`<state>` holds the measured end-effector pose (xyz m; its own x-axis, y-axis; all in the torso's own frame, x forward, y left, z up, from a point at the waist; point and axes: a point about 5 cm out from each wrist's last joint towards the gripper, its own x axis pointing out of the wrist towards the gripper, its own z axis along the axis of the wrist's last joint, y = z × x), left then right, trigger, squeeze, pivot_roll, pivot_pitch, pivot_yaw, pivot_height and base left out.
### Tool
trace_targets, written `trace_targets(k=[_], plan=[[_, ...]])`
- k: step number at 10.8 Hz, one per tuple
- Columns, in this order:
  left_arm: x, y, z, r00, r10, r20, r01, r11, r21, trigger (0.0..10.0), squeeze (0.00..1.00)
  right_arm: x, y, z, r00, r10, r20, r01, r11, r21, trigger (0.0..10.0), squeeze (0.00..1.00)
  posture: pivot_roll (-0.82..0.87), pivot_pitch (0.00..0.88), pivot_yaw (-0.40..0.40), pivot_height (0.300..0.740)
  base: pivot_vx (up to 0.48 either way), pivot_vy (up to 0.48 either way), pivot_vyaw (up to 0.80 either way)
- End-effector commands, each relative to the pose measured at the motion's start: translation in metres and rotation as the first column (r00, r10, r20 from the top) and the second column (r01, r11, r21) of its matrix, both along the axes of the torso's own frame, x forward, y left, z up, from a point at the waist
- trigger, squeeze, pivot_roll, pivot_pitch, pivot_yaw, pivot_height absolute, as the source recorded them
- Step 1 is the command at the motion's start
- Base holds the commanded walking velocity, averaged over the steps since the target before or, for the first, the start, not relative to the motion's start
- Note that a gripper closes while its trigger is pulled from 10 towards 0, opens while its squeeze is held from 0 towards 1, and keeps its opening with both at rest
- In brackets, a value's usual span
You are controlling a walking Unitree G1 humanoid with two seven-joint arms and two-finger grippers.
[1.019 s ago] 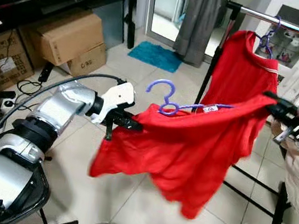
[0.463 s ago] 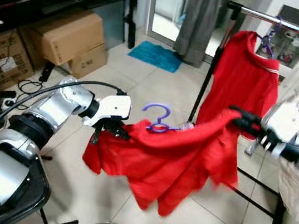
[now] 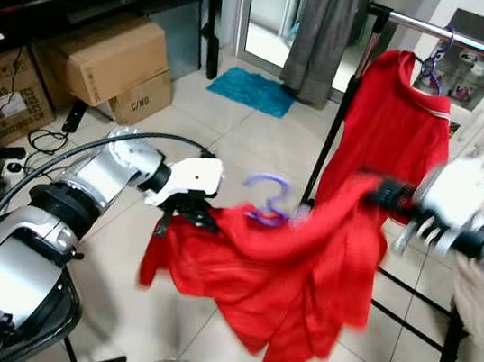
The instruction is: Hang hanger
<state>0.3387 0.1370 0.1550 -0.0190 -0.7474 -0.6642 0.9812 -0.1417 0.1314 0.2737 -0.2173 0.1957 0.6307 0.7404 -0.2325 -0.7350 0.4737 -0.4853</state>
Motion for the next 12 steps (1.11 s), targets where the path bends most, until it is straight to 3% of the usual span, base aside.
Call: trace_targets(k=[1,2,4,7,9,10,11,12], plan=[[0.001,0.000,0.015,0.999,-0.029,0.030,0.031,0.999,-0.040,0.0,0.00,-0.001,-0.006,-0.004,1.000,-0.003,-0.011,0.003,0.999,-0.043,0.0,0.00,0.00,0.000,0.049,0.740,0.000,0.000,0.00],[0.000,0.005,0.018,0.999,-0.040,0.034,0.041,0.999,-0.031,0.0,0.00,-0.003,-0.016,-0.011,0.999,-0.026,-0.033,0.022,0.994,-0.107,0.0,0.00,0.00,0.000,0.046,0.740,0.000,0.000,0.00],[-0.003,0.007,0.019,0.998,-0.055,0.039,0.056,0.998,-0.025,0.0,0.00,-0.004,-0.017,-0.019,0.997,-0.009,-0.071,0.000,0.992,-0.125,0.0,0.00,0.01,0.000,0.040,0.740,0.000,0.000,0.00],[-0.015,0.004,0.010,0.991,-0.136,0.005,0.136,0.991,0.008,0.0,0.00,0.007,-0.005,0.001,0.999,0.026,-0.037,-0.025,0.999,0.024,0.0,0.00,0.00,0.000,0.042,0.740,0.000,0.000,0.00],[-0.023,0.004,0.004,0.985,-0.172,-0.010,0.172,0.985,0.022,0.0,0.00,0.013,-0.013,0.006,0.999,0.013,-0.036,-0.012,1.000,0.020,0.0,0.00,0.00,0.000,0.042,0.740,0.000,0.000,0.00],[-0.023,0.001,0.005,0.985,-0.175,-0.006,0.175,0.985,0.007,0.0,0.00,0.014,-0.008,0.004,0.998,0.040,-0.049,-0.039,0.999,0.019,0.0,0.00,0.00,0.000,0.040,0.740,0.000,0.000,0.00],[-0.022,-0.003,0.009,0.985,-0.171,0.014,0.171,0.985,-0.012,0.0,0.00,0.012,0.000,-0.005,0.992,0.078,-0.102,-0.078,0.997,0.002,10.0,0.00,0.00,0.000,0.041,0.740,0.000,0.000,0.00],[-0.018,-0.004,0.016,0.988,-0.153,0.039,0.154,0.987,-0.043,0.0,0.00,0.006,0.004,-0.024,0.970,0.114,-0.212,-0.123,0.992,-0.029,10.0,1.00,0.00,0.000,0.041,0.740,0.000,0.000,0.00]])
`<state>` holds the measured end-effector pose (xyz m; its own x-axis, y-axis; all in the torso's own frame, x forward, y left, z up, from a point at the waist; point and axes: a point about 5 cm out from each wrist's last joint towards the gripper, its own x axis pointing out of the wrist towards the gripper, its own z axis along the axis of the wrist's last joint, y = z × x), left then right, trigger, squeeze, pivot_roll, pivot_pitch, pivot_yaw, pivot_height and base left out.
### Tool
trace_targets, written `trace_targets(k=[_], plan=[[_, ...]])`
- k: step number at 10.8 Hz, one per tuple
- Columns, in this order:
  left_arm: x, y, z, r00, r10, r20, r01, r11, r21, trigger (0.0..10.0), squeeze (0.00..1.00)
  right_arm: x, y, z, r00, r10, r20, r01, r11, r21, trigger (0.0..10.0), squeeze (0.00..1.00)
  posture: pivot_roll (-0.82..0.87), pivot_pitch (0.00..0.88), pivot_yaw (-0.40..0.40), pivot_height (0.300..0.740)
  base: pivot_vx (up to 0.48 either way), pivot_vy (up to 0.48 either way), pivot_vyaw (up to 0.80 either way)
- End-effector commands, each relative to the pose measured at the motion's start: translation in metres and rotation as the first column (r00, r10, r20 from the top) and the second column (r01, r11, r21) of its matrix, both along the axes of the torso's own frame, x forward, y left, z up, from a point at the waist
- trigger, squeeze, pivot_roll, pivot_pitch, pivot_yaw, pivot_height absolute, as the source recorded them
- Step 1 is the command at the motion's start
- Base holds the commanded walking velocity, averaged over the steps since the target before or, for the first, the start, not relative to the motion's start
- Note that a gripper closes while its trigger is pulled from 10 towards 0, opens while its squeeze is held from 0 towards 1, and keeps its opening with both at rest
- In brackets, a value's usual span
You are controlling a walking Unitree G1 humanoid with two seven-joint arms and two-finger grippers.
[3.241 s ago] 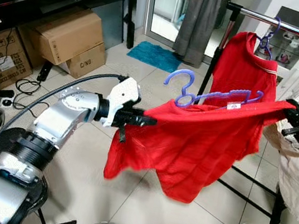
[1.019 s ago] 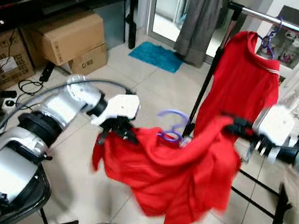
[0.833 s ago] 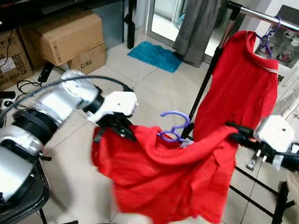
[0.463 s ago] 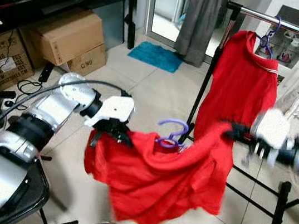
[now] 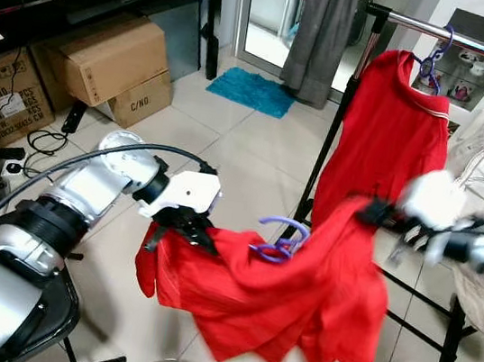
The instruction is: Hang hanger
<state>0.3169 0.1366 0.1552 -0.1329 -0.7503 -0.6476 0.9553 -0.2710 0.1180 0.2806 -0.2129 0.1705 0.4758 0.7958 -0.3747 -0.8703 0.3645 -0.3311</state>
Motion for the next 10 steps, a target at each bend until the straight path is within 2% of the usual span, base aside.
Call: trace_targets(k=[1,3,4,5,6,7,8,10], plan=[[0.005,-0.003,0.019,0.998,-0.004,0.057,0.007,0.999,-0.045,0.0,0.00,-0.003,-0.001,-0.006,0.999,0.013,-0.039,-0.013,1.000,-0.012,10.0,1.00,0.00,0.000,0.042,0.740,0.000,0.000,0.00],[0.006,0.000,0.023,0.999,0.014,0.044,-0.011,0.998,-0.067,0.0,0.00,-0.009,-0.009,-0.009,0.993,0.017,-0.117,-0.018,1.000,-0.009,10.0,1.00,0.00,0.000,0.045,0.740,0.000,0.000,0.00],[0.006,0.001,0.023,0.999,0.017,0.032,-0.015,0.997,-0.073,0.0,0.00,-0.009,-0.026,-0.016,0.988,-0.044,-0.146,0.026,0.992,-0.123,10.0,1.00,-0.01,0.000,0.047,0.740,0.000,0.000,0.00],[0.006,0.001,0.023,1.000,0.019,0.019,-0.017,0.996,-0.082,0.0,0.00,-0.003,-0.041,-0.020,0.986,-0.135,-0.098,0.111,0.970,-0.215,10.0,1.00,-0.01,0.000,0.050,0.740,0.000,0.000,0.00],[0.005,0.001,0.024,1.000,0.017,-0.004,-0.018,0.994,-0.107,0.0,0.00,0.012,-0.058,-0.015,0.957,-0.290,0.000,0.285,0.940,-0.189,10.0,1.00,-0.01,0.000,0.051,0.740,0.000,0.000,0.00],[0.005,0.000,0.026,1.000,0.020,-0.019,-0.022,0.992,-0.126,0.0,0.00,0.018,-0.061,-0.005,0.938,-0.346,-0.001,0.345,0.937,-0.056,10.0,1.00,-0.02,0.000,0.050,0.740,0.000,0.000,0.00],[0.005,0.000,0.026,1.000,0.022,-0.023,-0.025,0.991,-0.130,0.0,0.00,0.018,-0.061,-0.004,0.942,-0.337,-0.008,0.336,0.941,-0.042,10.0,1.00,-0.02,0.000,0.050,0.740,0.000,0.000,0.00],[0.006,0.002,0.026,0.999,0.036,-0.029,-0.040,0.991,-0.131,0.0,0.00,0.008,-0.056,-0.001,0.976,-0.210,-0.058,0.209,0.978,-0.017,10.0,1.00,-0.01,0.000,0.046,0.740,0.000,0.000,0.00]])
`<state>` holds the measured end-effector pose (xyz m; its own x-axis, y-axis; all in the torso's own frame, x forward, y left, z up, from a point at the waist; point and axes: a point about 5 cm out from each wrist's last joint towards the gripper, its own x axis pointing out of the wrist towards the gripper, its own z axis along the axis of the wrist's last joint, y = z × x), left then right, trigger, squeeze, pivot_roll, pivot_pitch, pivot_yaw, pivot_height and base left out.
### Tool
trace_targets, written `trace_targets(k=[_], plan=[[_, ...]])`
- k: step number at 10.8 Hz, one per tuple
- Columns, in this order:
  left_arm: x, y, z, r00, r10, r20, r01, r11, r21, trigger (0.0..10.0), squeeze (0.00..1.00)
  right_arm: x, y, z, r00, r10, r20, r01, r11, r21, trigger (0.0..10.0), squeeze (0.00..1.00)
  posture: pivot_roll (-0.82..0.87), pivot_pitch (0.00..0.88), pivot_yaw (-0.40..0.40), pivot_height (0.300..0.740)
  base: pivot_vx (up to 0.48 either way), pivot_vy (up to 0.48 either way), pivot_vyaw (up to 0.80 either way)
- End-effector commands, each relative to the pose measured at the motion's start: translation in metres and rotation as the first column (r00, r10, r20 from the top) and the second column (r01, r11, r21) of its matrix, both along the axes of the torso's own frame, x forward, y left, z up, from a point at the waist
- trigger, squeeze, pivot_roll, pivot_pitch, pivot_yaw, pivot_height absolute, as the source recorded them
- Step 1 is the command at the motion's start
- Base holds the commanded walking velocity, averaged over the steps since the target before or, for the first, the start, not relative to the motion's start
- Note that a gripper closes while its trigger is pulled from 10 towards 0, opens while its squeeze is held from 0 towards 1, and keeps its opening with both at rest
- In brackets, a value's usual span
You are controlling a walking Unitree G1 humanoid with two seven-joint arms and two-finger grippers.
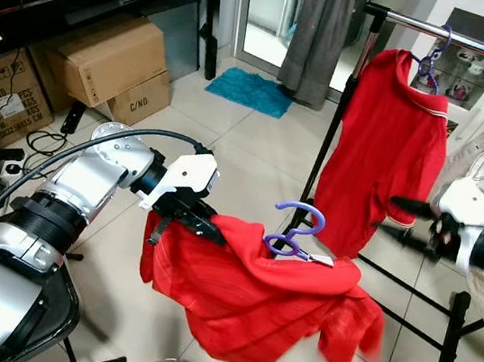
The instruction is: Hang hanger
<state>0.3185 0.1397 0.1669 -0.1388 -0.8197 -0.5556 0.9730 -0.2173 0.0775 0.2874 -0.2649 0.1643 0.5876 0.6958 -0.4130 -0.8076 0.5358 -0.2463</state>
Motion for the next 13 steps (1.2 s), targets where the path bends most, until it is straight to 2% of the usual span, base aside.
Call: trace_targets(k=[1,3,4,5,6,7,8,9,10,13], plan=[[0.005,0.000,0.014,0.999,0.003,0.040,-0.002,1.000,-0.025,0.0,0.00,-0.002,-0.002,0.011,1.000,0.022,0.011,-0.022,1.000,0.016,10.0,1.00,-0.01,0.000,0.044,0.740,0.000,0.000,0.00],[0.006,0.002,0.016,0.999,0.020,0.025,-0.019,0.999,-0.031,0.0,0.00,-0.030,0.007,0.022,0.967,0.215,-0.140,-0.210,0.977,0.047,10.0,1.00,-0.01,0.000,0.045,0.740,0.000,0.000,0.00],[0.008,0.003,0.014,0.999,0.029,0.029,-0.028,0.999,-0.025,0.0,0.00,-0.037,0.016,0.026,0.956,0.251,-0.155,-0.241,0.967,0.079,10.0,1.00,-0.02,0.000,0.047,0.740,0.000,0.000,0.00],[0.009,0.000,0.013,0.999,0.034,0.036,-0.033,0.999,-0.029,0.0,0.00,-0.036,0.035,0.027,0.962,0.248,-0.117,-0.228,0.961,0.158,10.0,0.96,-0.02,0.000,0.046,0.740,0.000,0.000,0.00],[0.009,-0.002,0.013,0.999,0.035,0.041,-0.034,0.999,-0.033,0.0,0.00,-0.032,0.042,0.025,0.972,0.208,-0.112,-0.185,0.964,0.190,10.0,0.00,-0.02,0.000,0.045,0.740,0.000,0.000,0.00],[0.011,-0.009,0.013,0.997,0.038,0.060,-0.035,0.998,-0.047,0.0,0.00,-0.024,0.059,0.019,0.985,0.107,-0.132,-0.069,0.961,0.267,10.0,0.00,-0.02,0.000,0.046,0.740,0.000,0.000,0.00],[0.013,-0.013,0.013,0.997,0.040,0.070,-0.036,0.998,-0.060,0.0,0.00,-0.027,0.069,0.012,0.976,0.126,-0.179,-0.071,0.956,0.285,4.5,0.00,-0.02,0.000,0.046,0.740,0.000,0.000,0.00],[0.014,-0.014,0.013,0.996,0.041,0.073,-0.037,0.997,-0.064,0.0,0.00,-0.029,0.072,0.010,0.972,0.132,-0.193,-0.074,0.957,0.281,4.5,0.00,-0.02,0.000,0.046,0.740,0.000,0.000,0.00],[0.015,-0.017,0.014,0.996,0.044,0.077,-0.038,0.996,-0.075,0.0,0.00,-0.030,0.076,0.003,0.966,0.110,-0.235,-0.047,0.965,0.257,0.0,0.00,-0.02,0.000,0.045,0.740,0.000,0.000,0.00],[0.018,-0.020,0.016,0.995,0.049,0.087,-0.041,0.996,-0.085,0.0,0.00,-0.025,0.083,0.006,0.964,0.087,-0.251,-0.022,0.968,0.251,0.0,0.00,-0.02,0.000,0.042,0.740,0.000,0.000,0.00]])
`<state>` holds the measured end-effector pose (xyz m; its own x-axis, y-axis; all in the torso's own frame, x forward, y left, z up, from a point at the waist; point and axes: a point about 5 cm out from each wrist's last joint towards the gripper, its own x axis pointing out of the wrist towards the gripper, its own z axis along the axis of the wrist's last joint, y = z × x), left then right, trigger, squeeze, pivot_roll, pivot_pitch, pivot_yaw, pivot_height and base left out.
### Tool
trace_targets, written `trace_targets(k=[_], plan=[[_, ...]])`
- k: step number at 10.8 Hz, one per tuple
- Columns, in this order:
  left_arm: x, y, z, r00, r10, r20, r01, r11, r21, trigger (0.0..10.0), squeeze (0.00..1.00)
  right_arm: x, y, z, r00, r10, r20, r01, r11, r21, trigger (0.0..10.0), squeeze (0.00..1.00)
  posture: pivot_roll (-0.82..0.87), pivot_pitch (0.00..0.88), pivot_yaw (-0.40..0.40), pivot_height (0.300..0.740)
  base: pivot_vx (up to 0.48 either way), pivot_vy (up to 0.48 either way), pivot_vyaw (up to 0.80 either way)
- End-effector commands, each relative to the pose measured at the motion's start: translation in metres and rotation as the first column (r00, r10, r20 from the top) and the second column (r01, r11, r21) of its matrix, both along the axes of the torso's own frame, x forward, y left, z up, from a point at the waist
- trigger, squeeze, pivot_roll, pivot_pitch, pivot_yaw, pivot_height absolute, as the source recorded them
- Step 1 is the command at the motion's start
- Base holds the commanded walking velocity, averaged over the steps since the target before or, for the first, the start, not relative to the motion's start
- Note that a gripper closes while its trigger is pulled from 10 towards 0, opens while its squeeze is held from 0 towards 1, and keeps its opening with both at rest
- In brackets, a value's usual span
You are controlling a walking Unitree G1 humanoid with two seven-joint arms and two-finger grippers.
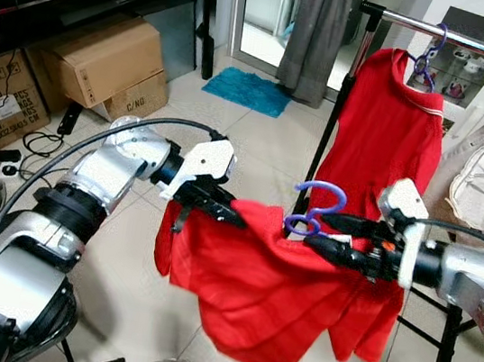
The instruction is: Hang hanger
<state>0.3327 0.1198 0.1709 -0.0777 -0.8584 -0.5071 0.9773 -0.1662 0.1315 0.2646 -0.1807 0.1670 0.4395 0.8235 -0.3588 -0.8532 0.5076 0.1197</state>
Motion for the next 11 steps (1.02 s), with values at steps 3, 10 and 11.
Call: trace_targets(k=[3,10,11], plan=[[0.0053,-0.0046,0.0134,0.999,-0.006,0.052,0.008,1.000,-0.024,0.0,0.00,0.0009,0.0107,0.0052,0.998,0.060,0.011,-0.060,0.998,0.004,0.0,0.00,-0.02,0.000,0.040,0.740,0.000,0.000,0.00],[0.0106,-0.0052,0.0154,0.998,0.016,0.068,-0.013,0.999,-0.040,0.0,0.00,-0.0014,0.0067,0.0102,0.997,0.078,-0.004,-0.077,0.996,0.045,0.0,0.00,-0.03,0.000,0.051,0.740,0.000,0.000,0.00],[0.0107,-0.0055,0.0154,0.998,0.018,0.068,-0.015,0.999,-0.044,0.0,0.00,-0.0024,0.0076,0.0108,0.997,0.078,-0.003,-0.078,0.995,0.057,0.0,0.00,-0.03,0.000,0.054,0.740,0.000,0.000,0.00]])
